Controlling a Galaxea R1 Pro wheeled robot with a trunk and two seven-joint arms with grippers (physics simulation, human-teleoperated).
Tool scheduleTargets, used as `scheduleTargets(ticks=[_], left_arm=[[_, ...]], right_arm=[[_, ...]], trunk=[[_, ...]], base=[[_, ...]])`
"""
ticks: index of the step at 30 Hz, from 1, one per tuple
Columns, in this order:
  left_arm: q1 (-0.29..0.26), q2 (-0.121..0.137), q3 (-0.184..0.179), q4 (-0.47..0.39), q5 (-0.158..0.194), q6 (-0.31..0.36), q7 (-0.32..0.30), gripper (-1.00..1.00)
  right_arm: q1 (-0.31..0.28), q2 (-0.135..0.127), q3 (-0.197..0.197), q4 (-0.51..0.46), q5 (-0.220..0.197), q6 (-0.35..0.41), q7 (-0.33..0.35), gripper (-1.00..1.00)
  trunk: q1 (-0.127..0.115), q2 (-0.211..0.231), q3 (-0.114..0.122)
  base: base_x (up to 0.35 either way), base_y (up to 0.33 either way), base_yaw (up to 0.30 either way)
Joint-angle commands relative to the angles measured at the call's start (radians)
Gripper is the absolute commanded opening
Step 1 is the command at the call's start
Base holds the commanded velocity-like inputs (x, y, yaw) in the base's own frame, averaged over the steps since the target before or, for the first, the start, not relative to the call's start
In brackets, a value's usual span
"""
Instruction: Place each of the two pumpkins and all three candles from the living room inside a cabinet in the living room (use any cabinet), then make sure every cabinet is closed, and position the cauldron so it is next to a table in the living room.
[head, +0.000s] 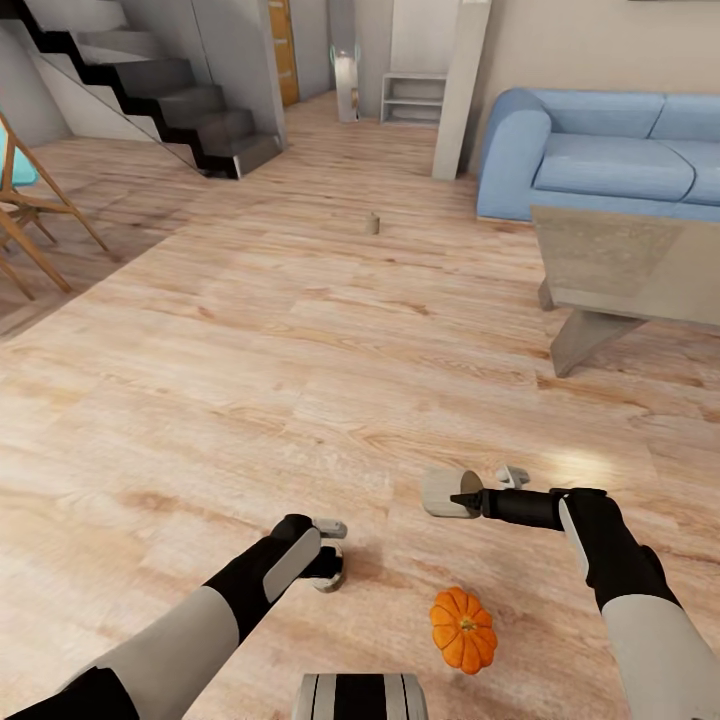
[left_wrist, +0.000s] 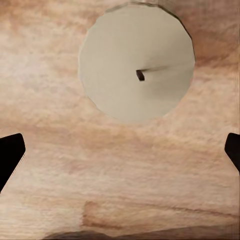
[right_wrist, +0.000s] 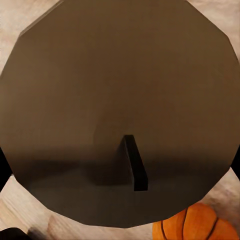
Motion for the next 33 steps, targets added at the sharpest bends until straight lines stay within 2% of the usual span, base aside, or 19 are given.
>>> scheduleTargets(ticks=[1, 14, 23, 33], left_arm=[[0.000, 0.000, 0.000, 0.000, 0.000, -0.024, -0.002, 1.00], [-0.002, 0.003, -0.001, -0.043, -0.003, -0.037, 0.004, 1.00], [-0.002, 0.004, -0.007, -0.042, -0.003, -0.027, 0.006, 1.00], [0.000, 0.003, -0.016, -0.030, -0.004, -0.036, 0.009, 1.00]], right_arm=[[0.000, 0.000, 0.000, 0.000, -0.001, 0.000, 0.000, -1.00], [0.000, 0.000, -0.001, 0.000, -0.001, 0.002, -0.002, -1.00], [0.000, -0.001, -0.003, 0.000, -0.001, 0.002, -0.002, -1.00], [0.000, -0.001, -0.003, 0.000, -0.001, 0.002, -0.002, -1.00]], trunk=[[0.000, 0.000, 0.000], [0.000, 0.000, 0.000], [0.000, 0.000, 0.007], [0.000, 0.000, 0.007]], base=[[0.000, 0.000, 0.000], [0.012, 0.022, 0.000], [0.041, 0.049, -0.223], [0.000, 0.000, -0.015]])
